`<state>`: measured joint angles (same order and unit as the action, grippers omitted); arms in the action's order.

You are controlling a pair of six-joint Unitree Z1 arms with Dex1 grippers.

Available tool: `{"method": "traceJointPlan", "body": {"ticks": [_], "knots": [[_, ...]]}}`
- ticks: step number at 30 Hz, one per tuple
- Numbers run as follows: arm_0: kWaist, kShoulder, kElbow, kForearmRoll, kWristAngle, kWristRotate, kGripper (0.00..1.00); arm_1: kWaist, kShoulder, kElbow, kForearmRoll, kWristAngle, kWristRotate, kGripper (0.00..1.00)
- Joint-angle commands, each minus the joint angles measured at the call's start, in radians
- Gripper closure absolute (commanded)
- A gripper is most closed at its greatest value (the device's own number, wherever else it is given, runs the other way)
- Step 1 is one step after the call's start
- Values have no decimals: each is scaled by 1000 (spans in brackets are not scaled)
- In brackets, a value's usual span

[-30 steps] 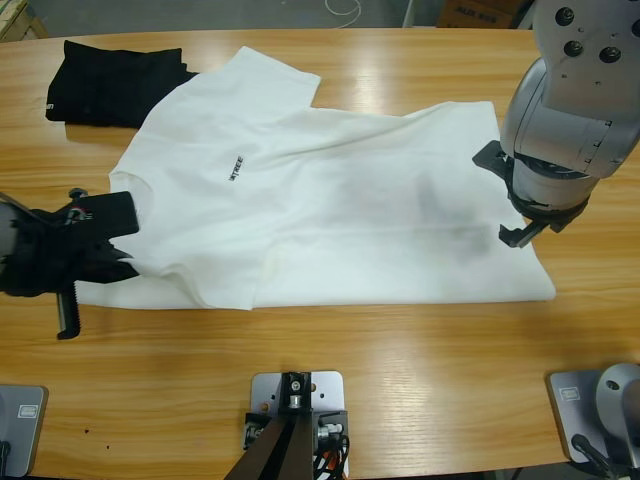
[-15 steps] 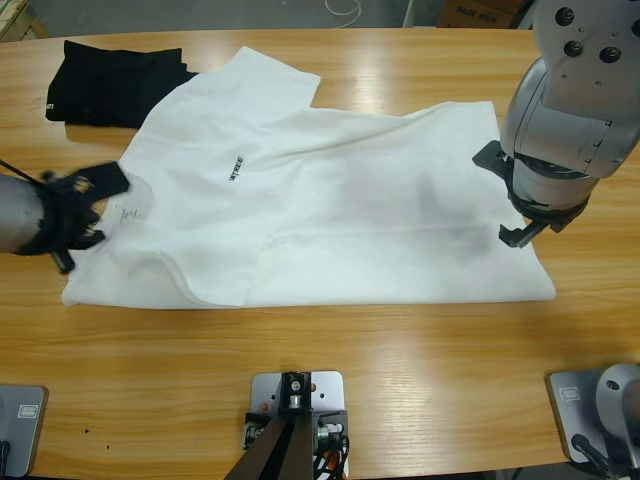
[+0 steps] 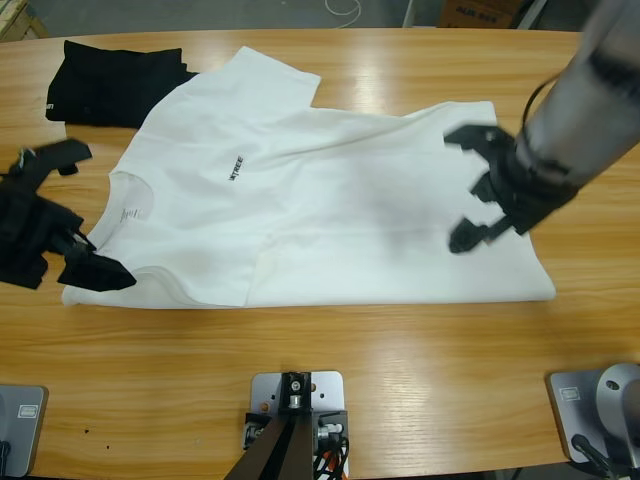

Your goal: Fold clothes

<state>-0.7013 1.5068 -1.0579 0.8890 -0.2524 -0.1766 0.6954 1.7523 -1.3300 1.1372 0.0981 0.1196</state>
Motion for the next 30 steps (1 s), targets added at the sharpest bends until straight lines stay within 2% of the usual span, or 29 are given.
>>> {"method": "traceJointPlan", "body": {"ticks": [1, 3, 7, 18, 22, 30], "knots": [[-1, -85, 117, -62, 147, -97, 609, -26, -18, -20, -260, 193, 82, 1000], [-19, -88, 119, -72, 180, -109, 1000, 1, 23, -37, -321, 216, 120, 1000], [-42, -101, 121, -101, 240, -148, 1000, 62, 86, -62, -434, 247, 167, 1000], [-122, 80, 169, -262, 261, -281, 1000, 245, 245, -159, -552, 268, 317, 1000], [-122, 122, 192, -324, 282, -303, 1000, 277, 283, -159, -578, 271, 337, 1000], [-131, 125, 238, -344, 282, -318, 1000, 306, 402, -217, -643, 315, 364, 1000]]}}
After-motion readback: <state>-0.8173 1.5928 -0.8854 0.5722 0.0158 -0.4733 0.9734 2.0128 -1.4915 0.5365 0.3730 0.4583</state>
